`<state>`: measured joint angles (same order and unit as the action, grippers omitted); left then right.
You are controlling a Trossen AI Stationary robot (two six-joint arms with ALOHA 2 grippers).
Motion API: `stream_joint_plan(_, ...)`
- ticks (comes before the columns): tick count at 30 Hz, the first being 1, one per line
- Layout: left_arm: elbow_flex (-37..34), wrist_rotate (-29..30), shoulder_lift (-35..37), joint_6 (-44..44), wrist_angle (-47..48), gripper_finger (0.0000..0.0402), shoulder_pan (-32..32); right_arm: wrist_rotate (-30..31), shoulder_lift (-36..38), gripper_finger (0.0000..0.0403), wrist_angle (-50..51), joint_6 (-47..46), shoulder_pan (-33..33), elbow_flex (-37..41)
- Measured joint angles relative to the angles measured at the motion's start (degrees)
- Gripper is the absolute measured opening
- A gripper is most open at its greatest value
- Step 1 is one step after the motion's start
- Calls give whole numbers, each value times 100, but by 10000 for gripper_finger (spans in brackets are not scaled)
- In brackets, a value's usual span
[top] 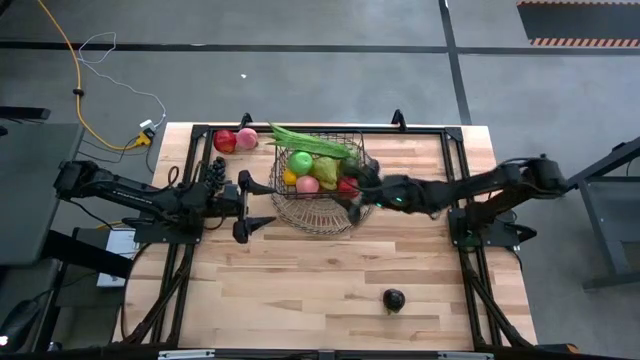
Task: Build produce basket
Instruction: Put the mangosteen into the wire basket
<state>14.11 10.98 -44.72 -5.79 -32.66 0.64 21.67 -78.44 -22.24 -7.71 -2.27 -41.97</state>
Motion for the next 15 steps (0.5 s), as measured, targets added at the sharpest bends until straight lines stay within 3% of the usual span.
stream_joint_plan(7,0,291,387,-4,532,369,-4,-310,910,362,-1073,171,-283,1140)
stream_joint_plan(15,0,164,381,-1,543,369,-4,-586,1141,362,-1154,75,-283,1289)
